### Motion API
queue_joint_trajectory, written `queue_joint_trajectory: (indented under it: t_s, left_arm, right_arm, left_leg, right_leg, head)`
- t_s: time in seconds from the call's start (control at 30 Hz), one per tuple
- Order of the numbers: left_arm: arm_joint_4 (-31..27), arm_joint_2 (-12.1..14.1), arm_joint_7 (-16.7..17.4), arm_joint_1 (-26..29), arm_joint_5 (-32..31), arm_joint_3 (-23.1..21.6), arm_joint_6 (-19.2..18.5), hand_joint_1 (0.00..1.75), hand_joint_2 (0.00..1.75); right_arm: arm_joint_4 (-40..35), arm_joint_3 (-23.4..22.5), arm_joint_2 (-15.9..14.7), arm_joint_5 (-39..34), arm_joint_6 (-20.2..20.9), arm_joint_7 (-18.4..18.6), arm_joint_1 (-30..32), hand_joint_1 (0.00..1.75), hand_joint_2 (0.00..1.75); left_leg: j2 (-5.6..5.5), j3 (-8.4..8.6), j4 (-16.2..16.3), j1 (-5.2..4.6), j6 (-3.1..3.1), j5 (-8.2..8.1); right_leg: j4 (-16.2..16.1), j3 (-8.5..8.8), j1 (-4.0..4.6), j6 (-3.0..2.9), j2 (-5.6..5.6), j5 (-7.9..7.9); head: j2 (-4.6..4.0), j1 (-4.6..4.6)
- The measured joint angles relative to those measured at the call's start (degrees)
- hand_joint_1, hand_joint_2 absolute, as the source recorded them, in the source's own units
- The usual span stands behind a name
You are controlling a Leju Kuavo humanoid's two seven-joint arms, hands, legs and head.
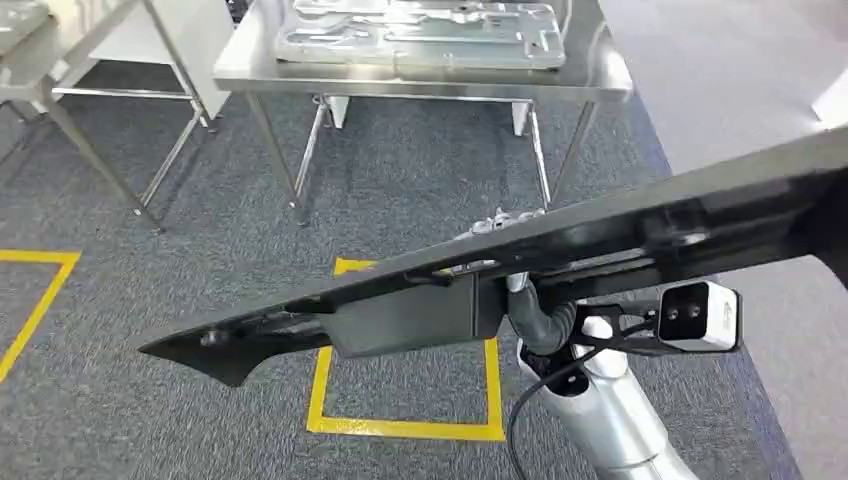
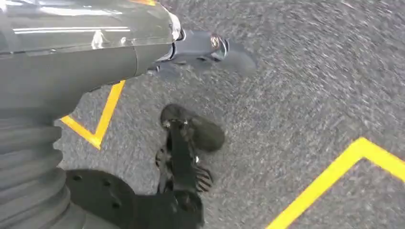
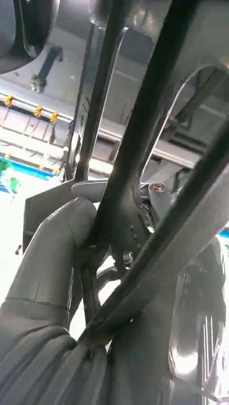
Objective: Take the parts from the cabinet and place them on the table.
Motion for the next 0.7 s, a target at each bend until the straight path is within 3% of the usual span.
queue_joint_trajectory:
  t_s: [0.03,0.07,0.1,0.13,0.17,0.2,0.23,0.27,0.37,0.4,0.43,0.47,0.5,0.57,0.6,0.63,0.7]
  left_arm:
    - [0.00,0.02,0.00,0.17,0.00,0.09,0.07,0.00,1.75]
    - [0.00,0.04,0.00,0.32,0.00,0.15,0.07,0.00,1.75]
    - [0.00,0.02,0.00,0.43,0.00,0.17,0.07,0.00,1.75]
    - [0.00,0.02,0.00,0.45,0.00,0.20,0.07,0.00,1.75]
    - [0.00,0.02,0.00,0.41,0.00,0.22,0.07,0.00,1.75]
    - [0.00,0.04,0.00,0.35,0.00,0.26,0.07,0.00,1.75]
    - [0.00,0.11,0.00,0.35,0.00,0.33,0.04,0.00,1.75]
    - [0.00,0.09,0.02,0.49,-0.04,0.37,-0.07,0.00,1.75]
    - [0.00,0.09,0.02,-0.16,-0.28,0.37,-0.55,0.00,1.75]
    - [0.00,0.02,0.04,-0.29,-0.37,0.37,-0.88,0.00,1.75]
    - [0.00,0.02,0.09,-0.24,-0.54,0.39,-1.26,0.00,1.75]
    - [0.00,0.02,0.09,-0.15,-0.59,0.42,-1.40,0.00,1.75]
    - [0.00,0.00,0.11,0.04,-0.63,0.44,-1.47,0.00,1.75]
    - [0.00,0.02,0.11,0.33,-0.74,0.46,-1.75,0.00,1.75]
    - [0.00,0.02,0.11,0.40,-0.79,0.48,-1.79,0.00,1.75]
    - [0.00,0.02,0.11,0.40,-0.81,0.48,-1.86,0.00,1.75]
    - [0.00,0.00,0.11,0.34,-0.90,0.48,-2.03,0.00,1.75]
  right_arm:
    - [0.06,0.00,0.00,0.02,0.00,0.02,0.05,1.75,1.75]
    - [0.09,0.00,0.00,0.02,0.00,0.07,0.13,1.75,1.75]
    - [0.09,0.00,0.00,0.02,0.00,0.07,0.19,1.75,1.75]
    - [0.09,0.00,0.00,0.02,0.00,0.07,0.18,1.75,1.75]
    - [0.09,0.00,0.00,0.00,0.00,0.07,0.18,1.75,1.75]
    - [0.09,0.00,0.00,0.02,0.00,0.07,0.16,1.75,1.75]
    - [0.09,0.00,0.00,0.00,0.04,0.07,0.19,1.75,1.75]
    - [0.11,0.00,0.00,0.02,0.04,0.07,0.10,1.75,1.75]
    - [0.11,-0.11,-0.02,1.01,-0.11,-0.02,0.27,1.75,1.75]
    - [0.09,-0.22,-0.02,1.25,-0.15,-0.09,0.32,1.75,1.75]
    - [0.04,-0.37,-0.02,1.55,-0.22,-0.18,0.45,1.75,1.75]
    - [0.07,-0.46,-0.02,1.92,-0.26,-0.22,0.39,1.75,1.75]
    - [0.04,-0.46,-0.02,2.06,-0.28,-0.24,0.38,1.75,1.75]
    - [0.07,-0.48,-0.02,2.51,-0.54,-0.28,0.62,1.75,1.75]
    - [0.07,-0.46,-0.02,2.69,-0.70,-0.28,0.73,1.75,1.75]
    - [0.07,-0.48,-0.02,2.80,-0.87,-0.28,0.77,1.75,1.75]
    - [0.07,-0.48,-0.02,2.95,-1.11,-0.28,0.70,1.75,1.75]
  left_leg:
    - [-0.39,-2.65,5.42,-0.01,-0.14,-2.12]
    - [-0.42,-4.34,8.58,-0.01,-0.21,-2.81]
    - [-0.43,-4.76,8.83,0.00,-0.20,-1.80]
    - [-0.46,-3.87,6.27,0.03,-0.16,0.42]
    - [-0.60,-1.89,1.66,0.12,-0.09,3.24]
    - [-1.64,0.93,-4.77,0.31,0.01,6.50]
    - [-3.73,2.66,-8.16,0.44,0.39,6.48]
    - [-4.27,2.61,-8.82,0.16,0.56,6.15]
    - [-3.56,2.65,-8.48,-0.18,1.58,6.35]
    - [-3.17,2.84,-9.07,0.27,2.16,6.75]
    - [-2.80,3.05,-9.31,0.28,2.44,6.89]
    - [-2.52,3.10,-9.41,0.26,2.82,6.86]
    - [-2.23,3.07,-9.40,0.19,2.89,6.81]
    - [-1.51,3.05,-9.37,0.14,2.99,6.64]
    - [-1.23,3.12,-9.36,0.14,2.96,6.55]
    - [-1.08,3.26,-9.36,0.14,2.86,6.43]
    - [-0.86,3.84,-9.37,0.14,2.56,6.07]
  right_leg:
    - [0.05,-0.05,0.11,-0.06,0.85,-0.02]
    - [0.16,-0.08,0.16,-0.08,1.59,-0.03]
    - [0.27,-0.06,0.16,-0.07,2.44,-0.06]
    - [0.42,-0.03,0.13,-0.03,3.25,-0.12]
    - [0.61,0.01,0.10,0.13,4.04,-0.23]
    - [0.96,0.06,0.02,0.39,4.85,-0.44]
    - [1.29,-0.03,-0.09,0.66,5.38,-0.70]
    - [1.79,-0.36,0.21,0.99,5.65,-0.83]
    - [1.27,-0.60,-0.22,2.06,6.46,-0.52]
    - [1.44,-0.71,-0.15,2.43,6.48,-0.69]
    - [2.37,-0.95,-0.04,2.64,3.72,-1.30]
    - [4.80,-2.16,0.08,2.91,1.45,-2.94]
    - [9.13,-4.39,-0.07,3.24,0.57,-5.17]
    - [18.04,-9.11,-0.41,3.59,0.31,-8.38]
    - [19.49,-10.10,-0.49,3.65,0.27,-8.03]
    - [17.98,-9.55,-0.54,3.64,0.24,-6.43]
    - [8.76,-4.89,-0.49,3.23,0.14,-1.13]
  head:
    - [0.00,0.00]
    - [0.00,0.00]
    - [0.00,0.00]
    - [0.00,0.00]
    - [0.00,0.00]
    - [0.00,0.00]
    - [0.00,0.00]
    - [0.00,0.00]
    - [0.00,0.00]
    - [0.00,0.00]
    - [0.00,0.00]
    - [0.00,0.00]
    - [0.00,0.00]
    - [0.00,0.00]
    - [0.00,0.00]
    - [0.00,0.00]
    - [0.00,0.00]
